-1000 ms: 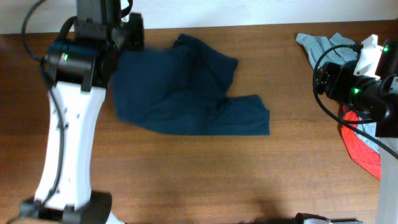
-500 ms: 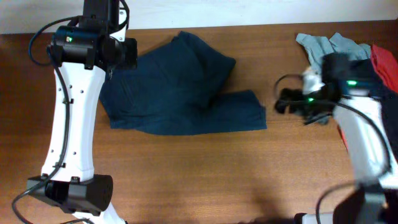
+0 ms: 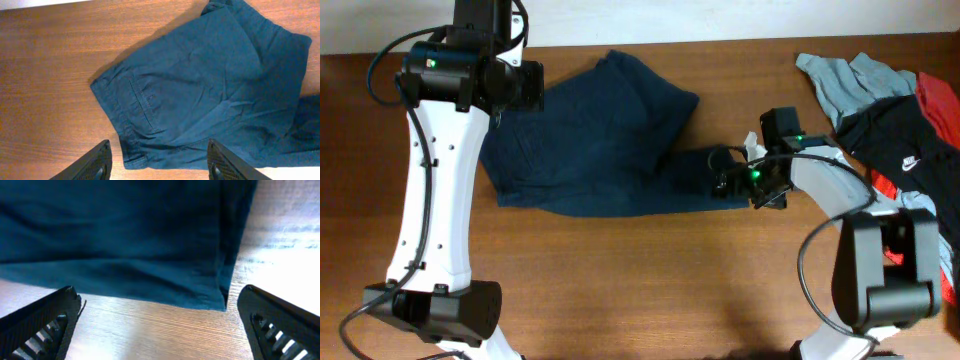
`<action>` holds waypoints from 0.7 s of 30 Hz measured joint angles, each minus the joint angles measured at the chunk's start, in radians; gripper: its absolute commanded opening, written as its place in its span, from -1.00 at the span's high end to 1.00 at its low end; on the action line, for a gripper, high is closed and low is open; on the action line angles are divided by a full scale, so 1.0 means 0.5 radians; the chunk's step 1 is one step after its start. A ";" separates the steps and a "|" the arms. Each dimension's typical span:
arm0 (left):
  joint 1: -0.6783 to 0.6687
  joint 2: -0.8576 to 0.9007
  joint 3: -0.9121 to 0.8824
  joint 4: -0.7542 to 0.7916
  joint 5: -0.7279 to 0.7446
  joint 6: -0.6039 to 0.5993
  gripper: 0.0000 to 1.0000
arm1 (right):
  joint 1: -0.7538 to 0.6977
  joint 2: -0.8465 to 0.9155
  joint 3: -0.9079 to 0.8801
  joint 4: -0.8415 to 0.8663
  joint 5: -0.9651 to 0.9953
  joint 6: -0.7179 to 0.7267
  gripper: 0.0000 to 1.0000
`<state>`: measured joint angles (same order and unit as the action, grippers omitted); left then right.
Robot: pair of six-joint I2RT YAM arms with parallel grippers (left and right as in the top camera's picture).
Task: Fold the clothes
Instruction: 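Grasp the right side of the shorts with the right gripper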
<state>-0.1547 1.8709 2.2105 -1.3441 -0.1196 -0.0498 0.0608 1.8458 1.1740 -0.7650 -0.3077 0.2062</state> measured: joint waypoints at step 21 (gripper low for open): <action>0.000 0.000 0.000 -0.005 0.001 0.000 -0.25 | 0.296 -1.337 0.401 -0.749 -0.089 0.039 0.92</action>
<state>-0.1547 1.8709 2.2105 -1.3468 -0.1192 -0.0498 0.2089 1.1770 1.3743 -1.1397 -0.3523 0.2256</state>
